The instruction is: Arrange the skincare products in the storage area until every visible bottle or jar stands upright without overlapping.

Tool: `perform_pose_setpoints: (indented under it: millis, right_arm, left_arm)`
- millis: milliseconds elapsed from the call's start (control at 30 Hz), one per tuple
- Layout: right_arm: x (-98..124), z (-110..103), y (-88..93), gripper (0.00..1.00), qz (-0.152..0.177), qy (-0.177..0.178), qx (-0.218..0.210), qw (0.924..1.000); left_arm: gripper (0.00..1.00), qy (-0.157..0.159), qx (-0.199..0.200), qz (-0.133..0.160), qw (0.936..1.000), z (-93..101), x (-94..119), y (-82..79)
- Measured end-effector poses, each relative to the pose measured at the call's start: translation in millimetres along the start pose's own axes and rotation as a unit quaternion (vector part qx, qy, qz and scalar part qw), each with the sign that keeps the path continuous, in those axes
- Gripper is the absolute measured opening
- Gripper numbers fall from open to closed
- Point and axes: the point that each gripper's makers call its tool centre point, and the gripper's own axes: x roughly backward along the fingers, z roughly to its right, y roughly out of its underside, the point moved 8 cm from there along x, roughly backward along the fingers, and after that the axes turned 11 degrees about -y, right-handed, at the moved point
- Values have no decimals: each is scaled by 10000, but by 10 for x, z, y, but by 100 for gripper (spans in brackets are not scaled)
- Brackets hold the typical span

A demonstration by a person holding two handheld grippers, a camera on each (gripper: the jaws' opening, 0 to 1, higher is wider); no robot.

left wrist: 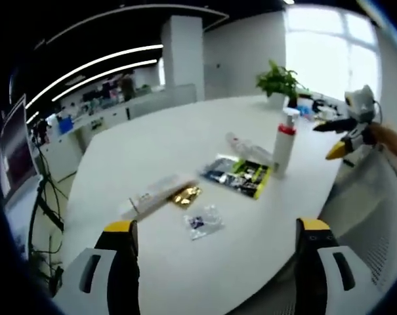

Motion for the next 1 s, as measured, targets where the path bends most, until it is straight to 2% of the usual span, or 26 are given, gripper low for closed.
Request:
perform_pose_setpoints:
  millis: [100, 233, 400, 467, 567, 700, 1000]
  right_arm:
    - [0, 3, -10, 100, 14, -1, 14, 10000]
    - [2, 7, -21, 100, 47, 3, 17, 10000]
    - [12, 6, -31, 100, 102, 38, 115, 9999]
    - [18, 2, -33, 100, 111, 36, 104, 9999]
    - [27, -1, -35, 100, 100, 46, 124, 9999]
    - [33, -5, -35, 100, 92, 52, 129, 9999]
    - [42, -29, -36, 100, 54, -9, 97, 9999]
  left_arm:
    - [97, -24, -90, -42, 9999, -16, -15, -2]
    - [97, -55, -413, -152, 9990, -56, -39, -11]
    - [97, -53, -498, -142, 9986, -128, -90, -41]
    - [97, -67, -655, -202, 9976, -176, -124, -51]
    - [97, -150, -1102, -324, 9933, -256, -172, -76]
    - [97, -75, -1104, -332, 9933, -306, -242, -124]
    - [97, 35, -1535, -531, 9867, -496, -528, -180]
